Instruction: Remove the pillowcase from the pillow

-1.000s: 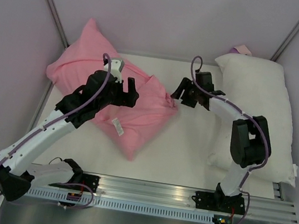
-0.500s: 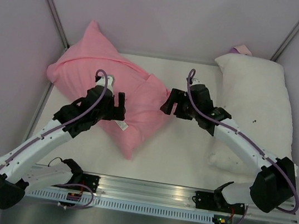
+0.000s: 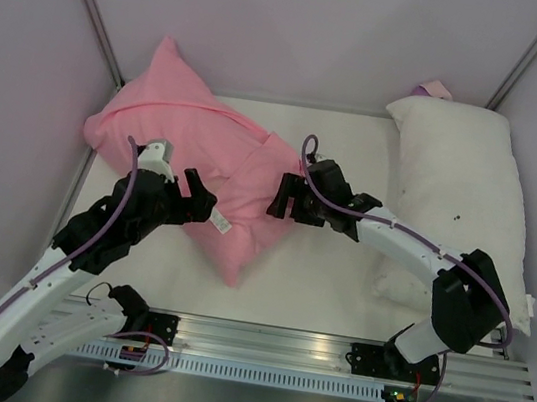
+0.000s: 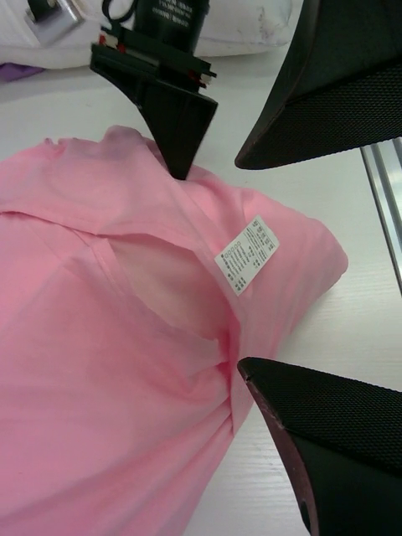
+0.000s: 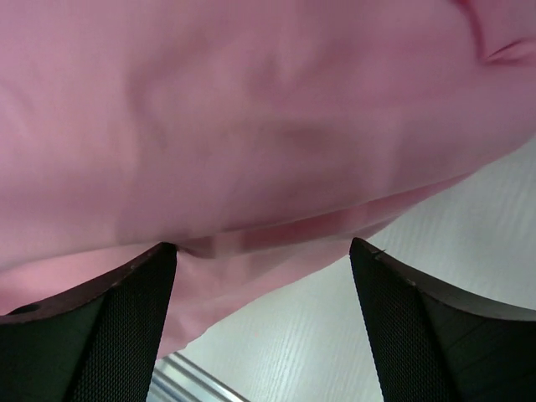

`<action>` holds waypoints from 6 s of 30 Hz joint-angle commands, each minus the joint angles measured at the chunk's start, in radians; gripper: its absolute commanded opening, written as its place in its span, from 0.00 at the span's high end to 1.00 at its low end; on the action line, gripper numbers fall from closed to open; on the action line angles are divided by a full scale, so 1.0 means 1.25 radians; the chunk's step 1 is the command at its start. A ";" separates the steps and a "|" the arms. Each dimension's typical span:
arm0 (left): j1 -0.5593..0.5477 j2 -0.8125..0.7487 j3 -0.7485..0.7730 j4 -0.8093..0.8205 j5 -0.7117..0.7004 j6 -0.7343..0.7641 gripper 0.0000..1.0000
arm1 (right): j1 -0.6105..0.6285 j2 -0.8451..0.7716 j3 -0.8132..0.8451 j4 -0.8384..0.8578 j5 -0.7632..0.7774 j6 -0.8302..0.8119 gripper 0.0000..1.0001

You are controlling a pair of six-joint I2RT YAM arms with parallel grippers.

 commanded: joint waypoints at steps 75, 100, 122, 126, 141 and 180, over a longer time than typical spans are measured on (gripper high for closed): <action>-0.008 0.539 0.064 0.077 -0.046 -0.058 0.08 | 0.220 -0.021 -0.251 0.238 -0.035 0.076 0.02; -0.196 0.108 -0.172 0.101 0.264 -0.248 0.05 | -0.001 -0.300 0.055 -0.202 0.112 -0.117 0.02; -0.263 0.299 -0.399 0.512 0.264 -0.450 0.87 | -0.068 -0.218 0.041 -0.107 -0.016 -0.103 0.02; -0.265 0.260 -0.489 0.559 0.289 -0.434 0.98 | -0.043 -0.167 0.123 -0.140 -0.013 -0.166 0.02; -0.265 0.054 -0.659 0.538 0.273 -0.430 0.98 | 0.115 0.128 0.314 -0.159 -0.009 -0.224 0.06; -0.265 0.218 -0.632 0.555 0.206 -0.432 0.98 | -0.015 -0.266 0.052 -0.116 0.017 -0.236 0.02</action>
